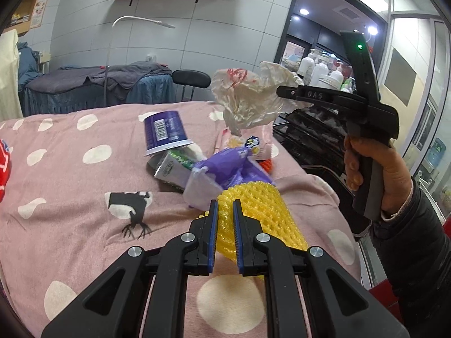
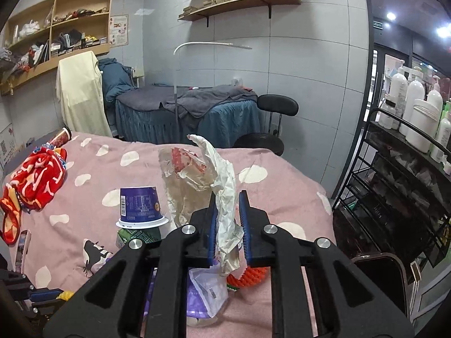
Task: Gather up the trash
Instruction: 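Lift the yellow net with the left gripper while the right gripper grasps white tissue, then carry both items to the black bin and open both grippers to drop them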
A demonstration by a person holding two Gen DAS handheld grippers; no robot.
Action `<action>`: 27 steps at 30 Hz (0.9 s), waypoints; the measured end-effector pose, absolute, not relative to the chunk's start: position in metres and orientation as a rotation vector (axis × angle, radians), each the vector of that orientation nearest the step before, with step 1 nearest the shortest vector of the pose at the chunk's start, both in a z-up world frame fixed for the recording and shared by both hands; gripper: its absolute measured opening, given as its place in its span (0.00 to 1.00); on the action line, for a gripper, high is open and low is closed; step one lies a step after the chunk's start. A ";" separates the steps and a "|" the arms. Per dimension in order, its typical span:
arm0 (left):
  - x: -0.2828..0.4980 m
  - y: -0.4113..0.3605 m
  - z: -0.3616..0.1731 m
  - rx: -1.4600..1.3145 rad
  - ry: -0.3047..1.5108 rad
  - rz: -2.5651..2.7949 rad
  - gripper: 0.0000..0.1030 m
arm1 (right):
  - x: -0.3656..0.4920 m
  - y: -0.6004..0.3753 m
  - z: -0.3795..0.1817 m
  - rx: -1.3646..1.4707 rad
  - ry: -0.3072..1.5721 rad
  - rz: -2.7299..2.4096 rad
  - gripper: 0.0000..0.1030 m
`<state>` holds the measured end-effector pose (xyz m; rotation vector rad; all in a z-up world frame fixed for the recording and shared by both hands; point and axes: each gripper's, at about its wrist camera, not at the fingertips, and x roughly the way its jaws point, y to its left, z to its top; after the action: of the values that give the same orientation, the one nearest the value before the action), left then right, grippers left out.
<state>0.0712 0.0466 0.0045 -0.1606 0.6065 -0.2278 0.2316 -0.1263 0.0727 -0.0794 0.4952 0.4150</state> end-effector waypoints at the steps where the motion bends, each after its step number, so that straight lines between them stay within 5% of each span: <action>1: 0.072 0.043 0.007 -0.152 0.601 -0.237 0.11 | 0.228 -0.135 0.077 -0.066 0.487 0.410 0.15; 14: 0.093 -0.026 0.015 -0.095 0.613 -0.431 0.11 | 0.192 -0.269 0.083 -0.017 0.473 0.131 0.15; 27: 0.118 -0.102 0.012 0.007 0.639 -0.560 0.11 | 0.225 -0.359 -0.036 -0.094 0.757 -0.155 0.15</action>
<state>0.1176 -0.1024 0.0116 0.0066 0.6392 -0.5600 0.2246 -0.3592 -0.0359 -0.0936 0.7567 -0.1547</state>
